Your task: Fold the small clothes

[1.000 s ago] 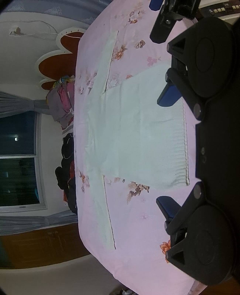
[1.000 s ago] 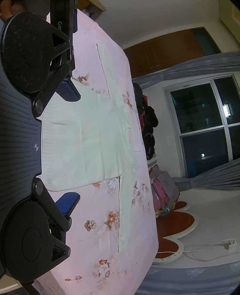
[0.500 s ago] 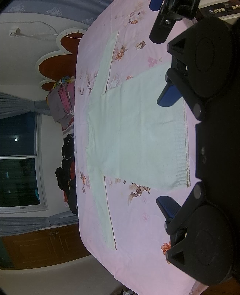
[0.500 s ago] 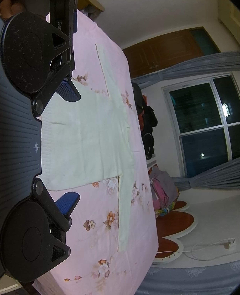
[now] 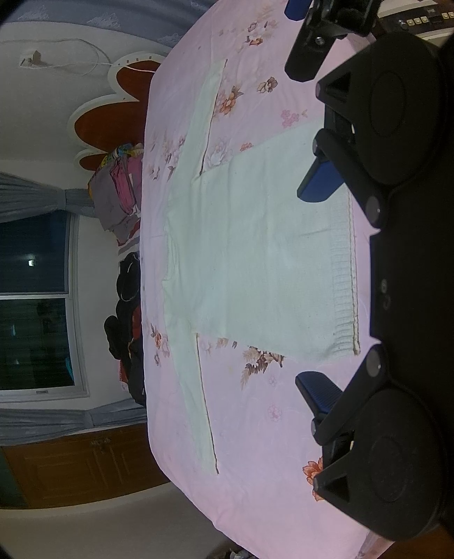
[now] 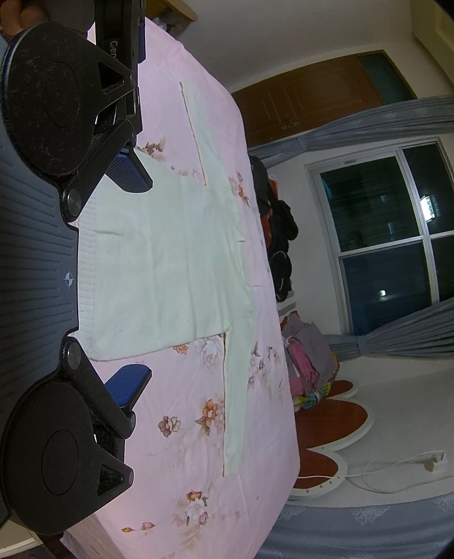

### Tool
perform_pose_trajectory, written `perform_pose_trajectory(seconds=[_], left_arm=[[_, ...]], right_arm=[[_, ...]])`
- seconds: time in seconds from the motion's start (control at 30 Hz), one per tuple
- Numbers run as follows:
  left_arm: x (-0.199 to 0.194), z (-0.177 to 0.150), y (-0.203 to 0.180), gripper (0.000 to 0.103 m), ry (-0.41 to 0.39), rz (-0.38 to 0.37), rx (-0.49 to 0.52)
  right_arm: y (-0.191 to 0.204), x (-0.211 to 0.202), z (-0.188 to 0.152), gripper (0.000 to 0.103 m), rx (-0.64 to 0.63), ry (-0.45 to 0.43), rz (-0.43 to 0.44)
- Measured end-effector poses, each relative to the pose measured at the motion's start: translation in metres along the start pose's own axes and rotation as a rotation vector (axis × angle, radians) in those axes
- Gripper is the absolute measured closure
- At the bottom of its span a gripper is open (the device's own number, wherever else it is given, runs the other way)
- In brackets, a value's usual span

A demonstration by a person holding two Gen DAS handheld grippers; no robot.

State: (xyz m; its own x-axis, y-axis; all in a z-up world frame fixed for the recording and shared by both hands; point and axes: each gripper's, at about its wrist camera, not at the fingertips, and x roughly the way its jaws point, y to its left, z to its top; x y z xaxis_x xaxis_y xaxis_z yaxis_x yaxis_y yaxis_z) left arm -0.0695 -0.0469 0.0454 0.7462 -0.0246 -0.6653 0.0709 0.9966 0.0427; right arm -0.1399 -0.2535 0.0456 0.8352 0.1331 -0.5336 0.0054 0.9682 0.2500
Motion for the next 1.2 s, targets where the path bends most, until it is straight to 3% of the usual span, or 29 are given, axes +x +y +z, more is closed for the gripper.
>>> perform_pose_trajectory(seconds=[0.77, 1.2], left_arm=[[0.013, 0.008, 0.000, 0.000, 0.013, 0.006, -0.009], [0.048, 0.026, 0.008, 0.000, 0.034, -0.009, 0.001]], right_arm=[[-0.007, 0.016, 0.007, 0.000, 0.020, -0.002, -0.018], [-0.019, 0.046, 0.019, 0.000, 0.056, -0.013, -0.083]])
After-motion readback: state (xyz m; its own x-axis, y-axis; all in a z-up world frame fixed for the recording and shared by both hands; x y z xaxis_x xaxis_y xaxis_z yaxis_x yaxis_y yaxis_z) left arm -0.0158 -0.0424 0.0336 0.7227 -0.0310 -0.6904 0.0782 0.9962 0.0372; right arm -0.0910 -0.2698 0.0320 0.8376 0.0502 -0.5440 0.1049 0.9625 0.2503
